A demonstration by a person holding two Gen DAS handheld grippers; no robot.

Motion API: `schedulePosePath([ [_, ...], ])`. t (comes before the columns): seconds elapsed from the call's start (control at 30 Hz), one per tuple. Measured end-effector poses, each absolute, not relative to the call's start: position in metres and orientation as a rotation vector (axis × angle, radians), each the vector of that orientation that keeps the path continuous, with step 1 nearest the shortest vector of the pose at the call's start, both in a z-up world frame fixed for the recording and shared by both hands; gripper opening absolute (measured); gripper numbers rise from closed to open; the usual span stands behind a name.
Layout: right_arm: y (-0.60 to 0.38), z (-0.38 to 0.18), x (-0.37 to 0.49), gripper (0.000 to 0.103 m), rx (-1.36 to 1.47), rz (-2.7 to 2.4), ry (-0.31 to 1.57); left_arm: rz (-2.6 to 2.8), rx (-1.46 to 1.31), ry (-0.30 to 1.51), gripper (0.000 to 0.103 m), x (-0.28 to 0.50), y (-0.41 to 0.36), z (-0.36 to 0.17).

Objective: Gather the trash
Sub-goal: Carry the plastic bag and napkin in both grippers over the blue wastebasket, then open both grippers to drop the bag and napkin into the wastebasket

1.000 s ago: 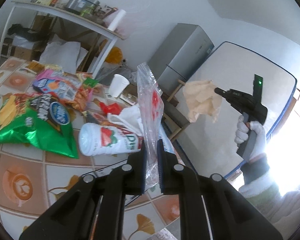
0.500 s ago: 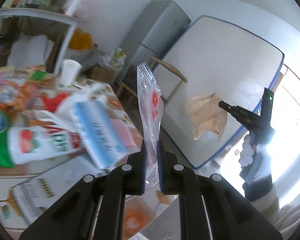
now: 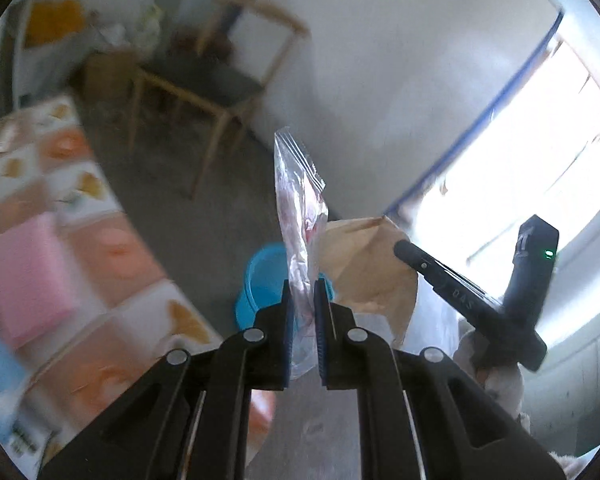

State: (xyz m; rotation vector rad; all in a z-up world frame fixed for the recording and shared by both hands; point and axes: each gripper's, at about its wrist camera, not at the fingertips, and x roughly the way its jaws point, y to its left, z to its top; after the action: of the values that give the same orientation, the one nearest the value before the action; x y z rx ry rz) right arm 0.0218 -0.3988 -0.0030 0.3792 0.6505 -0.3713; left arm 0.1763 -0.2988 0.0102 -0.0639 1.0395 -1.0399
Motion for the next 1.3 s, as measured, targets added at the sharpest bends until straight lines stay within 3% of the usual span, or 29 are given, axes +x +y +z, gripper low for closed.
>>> schedulePosePath([
  [0.27,-0.463,-0.071,0.031,0.0,0.542,-0.448,0.766,-1.066,0.167,1.238,0.009,0.186,-0.435,-0.065],
  [0.5,-0.517,-0.109,0.04,0.0,0.657,-0.51,0.791,-1.026,0.174,1.309,0.01,0.207,-0.506,-0.116],
  [0.57,-0.531,-0.121,0.045,0.005,0.683,-0.515,0.8,-1.013,0.15,1.294,0.021,0.212,-0.515,-0.124],
  [0.6,-0.539,-0.128,0.048,0.006,0.7,-0.529,0.8,-0.988,0.145,1.28,0.042,0.214,-0.527,-0.131],
  [0.63,-0.545,-0.134,0.049,0.014,0.711,-0.536,0.799,-0.961,0.147,1.259,0.051,0.216,-0.532,-0.134],
  [0.67,-0.552,-0.145,0.052,0.027,0.731,-0.535,0.81,-0.951,0.148,1.24,0.052,0.212,-0.539,-0.134],
  [0.73,-0.559,-0.156,0.05,0.033,0.746,-0.569,0.824,-0.95,0.161,1.211,0.054,0.21,-0.543,-0.136],
  [0.97,-0.57,-0.165,0.025,0.033,0.786,-0.612,0.789,-1.005,0.152,1.132,0.054,0.201,-0.531,-0.115],
  [1.2,-0.567,-0.139,0.011,0.033,0.746,-0.581,0.718,-1.091,0.071,1.003,0.055,0.192,-0.478,-0.04],
  [1.3,-0.55,-0.112,0.001,0.044,0.69,-0.556,0.679,-1.108,0.054,0.887,0.06,0.179,-0.436,-0.001],
])
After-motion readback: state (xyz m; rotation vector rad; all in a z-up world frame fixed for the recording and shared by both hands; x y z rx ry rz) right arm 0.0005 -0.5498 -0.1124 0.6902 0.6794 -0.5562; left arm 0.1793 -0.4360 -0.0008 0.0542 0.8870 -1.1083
